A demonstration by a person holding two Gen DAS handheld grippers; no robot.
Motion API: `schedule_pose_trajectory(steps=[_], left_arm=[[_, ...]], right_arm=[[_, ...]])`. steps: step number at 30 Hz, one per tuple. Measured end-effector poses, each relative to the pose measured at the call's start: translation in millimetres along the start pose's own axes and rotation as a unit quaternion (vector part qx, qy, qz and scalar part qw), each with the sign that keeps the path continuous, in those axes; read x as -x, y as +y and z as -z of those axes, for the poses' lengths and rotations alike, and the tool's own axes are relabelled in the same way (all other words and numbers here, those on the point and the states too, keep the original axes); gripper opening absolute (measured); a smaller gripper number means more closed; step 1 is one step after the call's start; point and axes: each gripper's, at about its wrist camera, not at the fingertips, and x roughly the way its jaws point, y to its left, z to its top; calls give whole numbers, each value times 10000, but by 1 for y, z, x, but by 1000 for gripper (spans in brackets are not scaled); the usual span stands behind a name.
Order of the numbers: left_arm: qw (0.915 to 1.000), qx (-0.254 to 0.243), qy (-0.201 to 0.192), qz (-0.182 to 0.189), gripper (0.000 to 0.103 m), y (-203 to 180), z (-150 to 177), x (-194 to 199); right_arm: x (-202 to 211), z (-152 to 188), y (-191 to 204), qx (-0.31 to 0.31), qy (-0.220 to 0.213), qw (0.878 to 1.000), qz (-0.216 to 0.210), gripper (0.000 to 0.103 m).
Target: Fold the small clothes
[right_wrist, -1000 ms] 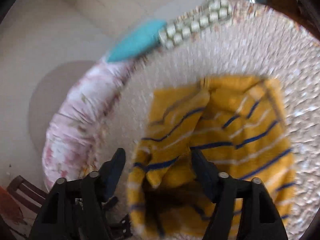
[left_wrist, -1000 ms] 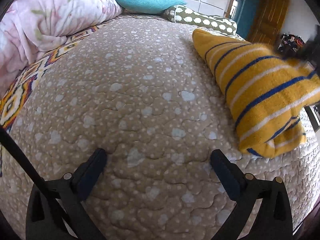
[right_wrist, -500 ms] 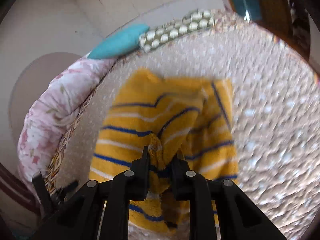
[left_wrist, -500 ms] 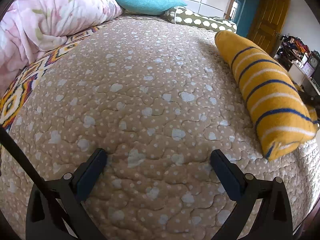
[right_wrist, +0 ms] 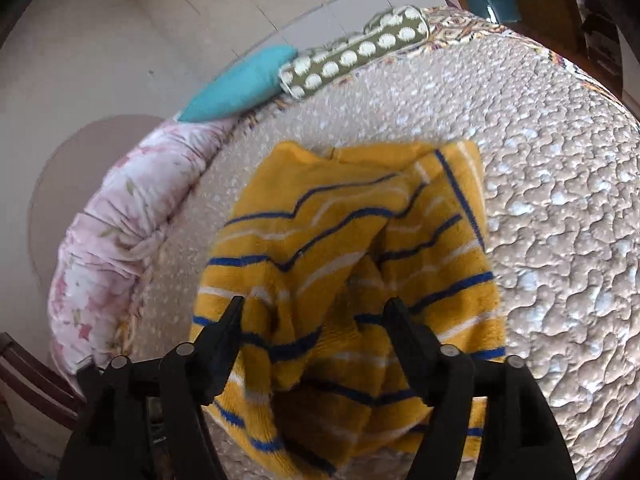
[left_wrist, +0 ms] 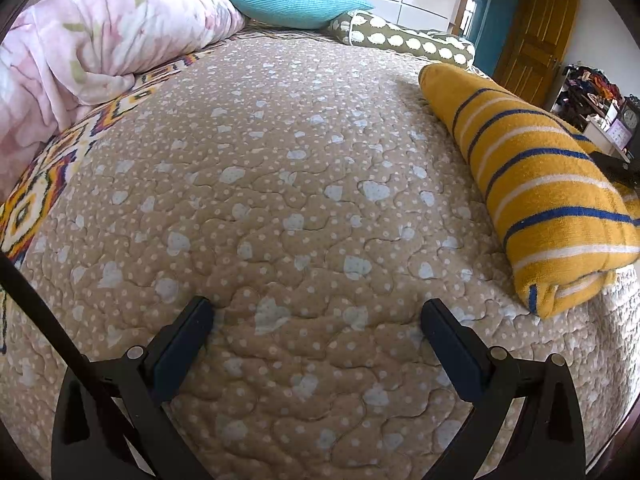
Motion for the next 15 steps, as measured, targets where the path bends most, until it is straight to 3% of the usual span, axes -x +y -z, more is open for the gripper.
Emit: schedule_pose_trajectory(steps=[3, 4, 6, 8, 11, 15], left_arm=[[10000, 3, -3, 5, 103, 0, 0, 0], [10000, 2, -4, 4, 103, 0, 0, 0], [10000, 7, -3, 9, 103, 0, 0, 0], [10000, 1, 1, 1, 103, 0, 0, 0], [10000, -4, 4, -9, 103, 0, 0, 0], [10000, -14, 8, -26, 103, 0, 0, 0]], right_arm=[[-6, 0, -4, -194, 103, 9997, -63, 78], [-9, 0, -6, -305, 159, 9993, -147, 74], [-12, 1, -9, -461, 278, 9978, -397, 43], [-10, 1, -6, -539, 261, 9965, -576, 32], [5, -7, 6, -440, 41, 9962, -756, 28], [51, -30, 12, -101, -705, 9966, -408, 27]])
